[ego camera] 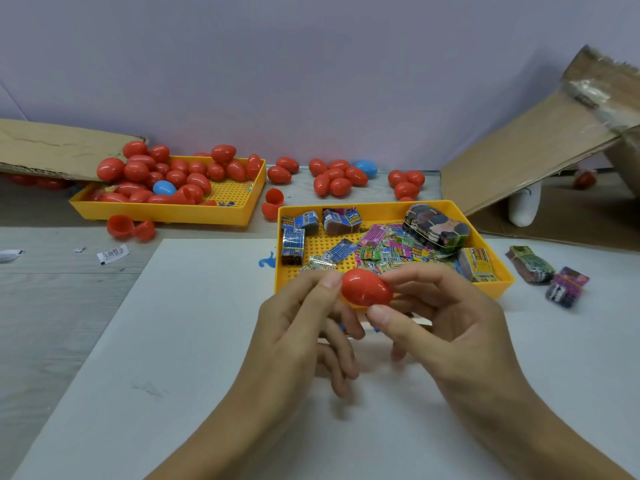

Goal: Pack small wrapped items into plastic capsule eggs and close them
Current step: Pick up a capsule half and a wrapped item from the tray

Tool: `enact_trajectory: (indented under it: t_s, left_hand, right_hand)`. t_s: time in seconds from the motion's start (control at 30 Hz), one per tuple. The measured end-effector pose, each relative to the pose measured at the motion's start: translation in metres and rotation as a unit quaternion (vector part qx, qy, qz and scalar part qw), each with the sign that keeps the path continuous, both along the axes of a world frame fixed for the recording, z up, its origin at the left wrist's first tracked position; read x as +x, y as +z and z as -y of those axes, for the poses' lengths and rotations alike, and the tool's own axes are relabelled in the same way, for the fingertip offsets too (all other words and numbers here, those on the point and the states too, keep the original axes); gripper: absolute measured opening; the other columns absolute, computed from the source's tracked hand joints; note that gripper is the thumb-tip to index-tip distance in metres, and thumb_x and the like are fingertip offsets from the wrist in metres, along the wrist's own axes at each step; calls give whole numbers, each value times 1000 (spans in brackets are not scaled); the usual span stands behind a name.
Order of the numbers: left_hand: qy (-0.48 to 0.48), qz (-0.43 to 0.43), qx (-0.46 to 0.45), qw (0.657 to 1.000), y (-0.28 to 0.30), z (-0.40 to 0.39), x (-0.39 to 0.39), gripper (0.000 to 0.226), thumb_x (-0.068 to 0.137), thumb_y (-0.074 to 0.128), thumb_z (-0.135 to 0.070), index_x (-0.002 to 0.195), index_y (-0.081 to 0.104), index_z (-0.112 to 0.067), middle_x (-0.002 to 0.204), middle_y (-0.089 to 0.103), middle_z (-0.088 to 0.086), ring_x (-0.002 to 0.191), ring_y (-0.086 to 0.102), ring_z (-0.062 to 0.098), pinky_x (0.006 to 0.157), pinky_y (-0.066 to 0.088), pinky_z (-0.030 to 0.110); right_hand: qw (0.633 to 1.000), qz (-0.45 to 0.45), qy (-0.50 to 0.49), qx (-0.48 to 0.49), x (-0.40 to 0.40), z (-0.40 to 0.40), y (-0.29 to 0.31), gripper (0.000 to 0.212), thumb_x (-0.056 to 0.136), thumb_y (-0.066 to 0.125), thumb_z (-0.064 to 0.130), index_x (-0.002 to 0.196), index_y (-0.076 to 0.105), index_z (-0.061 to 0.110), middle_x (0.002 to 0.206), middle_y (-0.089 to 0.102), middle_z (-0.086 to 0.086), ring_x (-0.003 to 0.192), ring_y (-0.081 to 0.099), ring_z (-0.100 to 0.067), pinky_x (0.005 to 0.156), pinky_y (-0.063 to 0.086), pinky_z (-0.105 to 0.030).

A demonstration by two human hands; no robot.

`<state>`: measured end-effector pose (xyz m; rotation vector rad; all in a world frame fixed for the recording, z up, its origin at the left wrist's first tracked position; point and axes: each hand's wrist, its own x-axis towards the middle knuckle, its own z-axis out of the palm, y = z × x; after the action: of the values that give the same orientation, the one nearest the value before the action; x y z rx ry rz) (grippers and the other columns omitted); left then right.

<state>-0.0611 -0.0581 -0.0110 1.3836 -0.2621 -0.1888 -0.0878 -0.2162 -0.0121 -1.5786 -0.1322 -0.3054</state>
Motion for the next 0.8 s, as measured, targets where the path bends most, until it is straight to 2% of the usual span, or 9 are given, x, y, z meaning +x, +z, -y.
enact_trajectory:
  t_s: [0.1,0.17,0.23,0.33,0.43,0.53,0.63,0.7,0.8]
  left_hand:
    - [9,-13,1,1000,1,2,0,37,85,61,-50,78,70,-15,62,60,12,43,56,25,40,46,30]
    - [23,0,5,1000,1,2,0,22,82,67,-40,86,75,-20,58,60,9,44,57,23,44,50,31]
    - [15,26,-5,1000,-1,1,0,21,77,74,-34,95,76,-22,67,66,6,54,64,21,52,55,33]
    - [14,80,3,997,-2,-1,0,29,72,75,-26,101,75,-26,87,74,4,69,70,19,64,57,27]
    - [8,124,19,992,-4,0,0,31,75,73,-3,100,76,-22,96,73,6,79,72,19,70,56,24]
    - [1,149,22,989,-6,2,-1,26,76,69,5,93,78,-13,107,69,7,97,70,22,72,58,28]
    - [15,142,18,990,-8,1,-1,18,77,66,3,82,75,-12,109,71,5,101,71,22,78,59,31]
    - [18,108,-7,994,-8,0,0,14,80,65,-2,90,70,-11,106,73,6,98,72,26,77,60,35]
    - [38,46,-15,998,-4,0,-1,20,81,67,-19,100,70,-14,92,74,8,80,74,29,67,60,30]
  right_hand:
    - [1000,4,11,-12,0,0,-2,25,71,75,9,88,73,28,98,75,-3,79,67,-18,52,52,-26]
    - [999,13,30,-12,0,1,-2,19,75,69,5,85,71,21,105,75,-2,80,67,-21,53,53,-27]
    - [1000,9,30,3,-1,2,-1,14,78,64,4,83,70,15,105,75,-3,76,68,-20,53,54,-29]
    - [998,-42,7,42,0,4,2,8,82,64,21,85,71,20,85,73,-6,67,67,-21,44,50,-30]
    - [994,-98,17,47,1,2,5,25,82,64,46,81,72,22,67,67,-10,50,58,-19,35,41,-25]
    - [994,-100,17,30,1,1,5,30,79,66,49,78,73,19,58,63,-11,41,50,-19,32,36,-22]
    - [997,-78,7,29,0,3,7,19,75,82,38,85,75,24,61,67,-12,43,55,-17,35,41,-25]
    - [997,-66,9,35,-1,3,7,22,72,83,35,91,75,25,65,70,-12,47,59,-16,38,44,-25]
    - [998,-57,14,35,-2,2,6,26,71,82,33,94,72,28,73,73,-8,52,64,-17,41,45,-24]
